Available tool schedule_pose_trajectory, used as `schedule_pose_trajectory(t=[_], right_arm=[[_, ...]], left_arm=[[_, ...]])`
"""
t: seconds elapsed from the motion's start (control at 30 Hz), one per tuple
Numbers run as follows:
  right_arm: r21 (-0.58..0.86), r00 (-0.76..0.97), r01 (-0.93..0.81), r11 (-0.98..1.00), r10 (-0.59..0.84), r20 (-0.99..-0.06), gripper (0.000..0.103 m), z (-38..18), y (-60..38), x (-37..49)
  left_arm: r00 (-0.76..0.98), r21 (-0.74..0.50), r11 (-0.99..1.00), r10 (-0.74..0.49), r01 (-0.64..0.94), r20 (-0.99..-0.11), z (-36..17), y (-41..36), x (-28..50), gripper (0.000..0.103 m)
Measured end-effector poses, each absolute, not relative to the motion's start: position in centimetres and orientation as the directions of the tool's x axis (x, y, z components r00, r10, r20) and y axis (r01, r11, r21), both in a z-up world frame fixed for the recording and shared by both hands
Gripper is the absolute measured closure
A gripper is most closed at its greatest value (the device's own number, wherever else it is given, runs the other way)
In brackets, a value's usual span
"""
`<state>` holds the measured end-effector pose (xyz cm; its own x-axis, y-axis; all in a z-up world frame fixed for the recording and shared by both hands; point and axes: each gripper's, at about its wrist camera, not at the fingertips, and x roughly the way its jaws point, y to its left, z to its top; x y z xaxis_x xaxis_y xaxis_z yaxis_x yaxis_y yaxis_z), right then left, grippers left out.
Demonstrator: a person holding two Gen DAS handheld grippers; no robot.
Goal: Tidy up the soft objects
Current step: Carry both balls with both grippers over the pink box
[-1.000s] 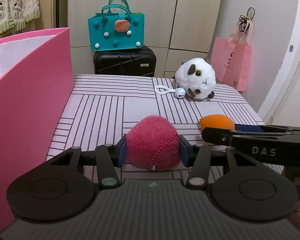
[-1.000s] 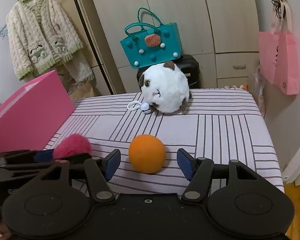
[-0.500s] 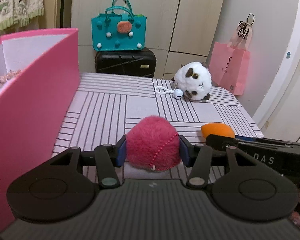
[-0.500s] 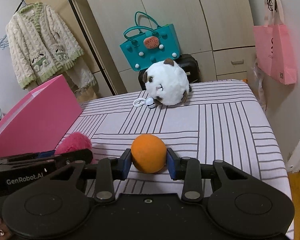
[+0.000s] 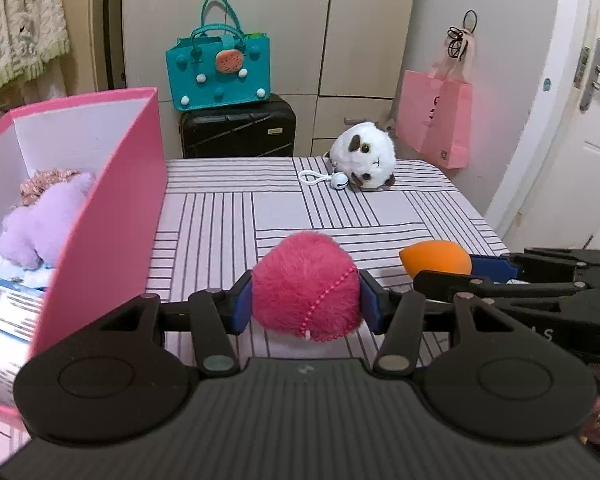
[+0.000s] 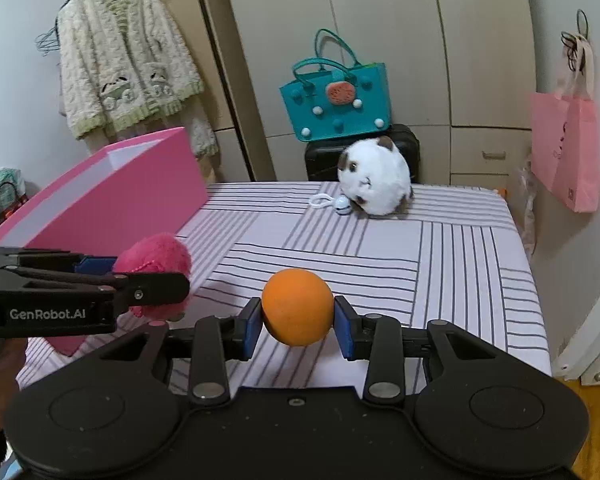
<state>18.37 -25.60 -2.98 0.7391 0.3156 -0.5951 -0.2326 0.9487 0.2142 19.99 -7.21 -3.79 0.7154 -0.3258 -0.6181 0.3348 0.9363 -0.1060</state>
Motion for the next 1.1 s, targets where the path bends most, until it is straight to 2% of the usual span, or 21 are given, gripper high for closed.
schedule_pose_trajectory(t=[0.17,0.33,0.5,0.6,0.8,0.9,1.1], right_arm=[[0.176,0.734,-0.301,0.937,0.345,-0.585,0.059,-1.3,-24.8,16.7],[0.207,0.727,-0.311,0.928,0.373,-0.577,0.059,-1.3,-24.3,15.5],[0.209,0.723,-0.323,0.923,0.384,-0.574,0.059,-0.2,-23.1,15.1],[0.203,0.719,-0.335,0.92,0.389,-0.576,0.059,0.9,-22.4,15.0],[0.205,0.697,-0.362,0.909,0.41,-0.589,0.058,2.7,-21.0,15.4],[0.258,0.638,-0.397,0.881,0.467,-0.613,0.058,3.2,-20.1,16.2],[0.173,0.668,-0.433,0.884,0.444,-0.597,0.058,5.1,-17.1,16.8]], left_arm=[[0.715,-0.098,0.932,-0.334,0.35,-0.614,-2.0,-5.9,19.2,0.05],[0.711,-0.087,0.927,-0.337,0.364,-0.617,-0.9,-4.2,18.6,0.05],[0.691,-0.118,0.917,-0.368,0.382,-0.623,0.5,-2.1,18.0,0.05],[0.673,-0.169,0.894,-0.426,0.414,-0.605,2.2,-0.6,17.2,0.05],[0.684,-0.151,0.864,-0.477,0.481,-0.552,5.4,1.9,15.5,0.05],[0.706,-0.086,0.863,-0.462,0.499,-0.537,6.1,2.8,14.9,0.05],[0.694,-0.074,0.856,-0.463,0.512,-0.552,6.9,5.6,15.4,0.05]])
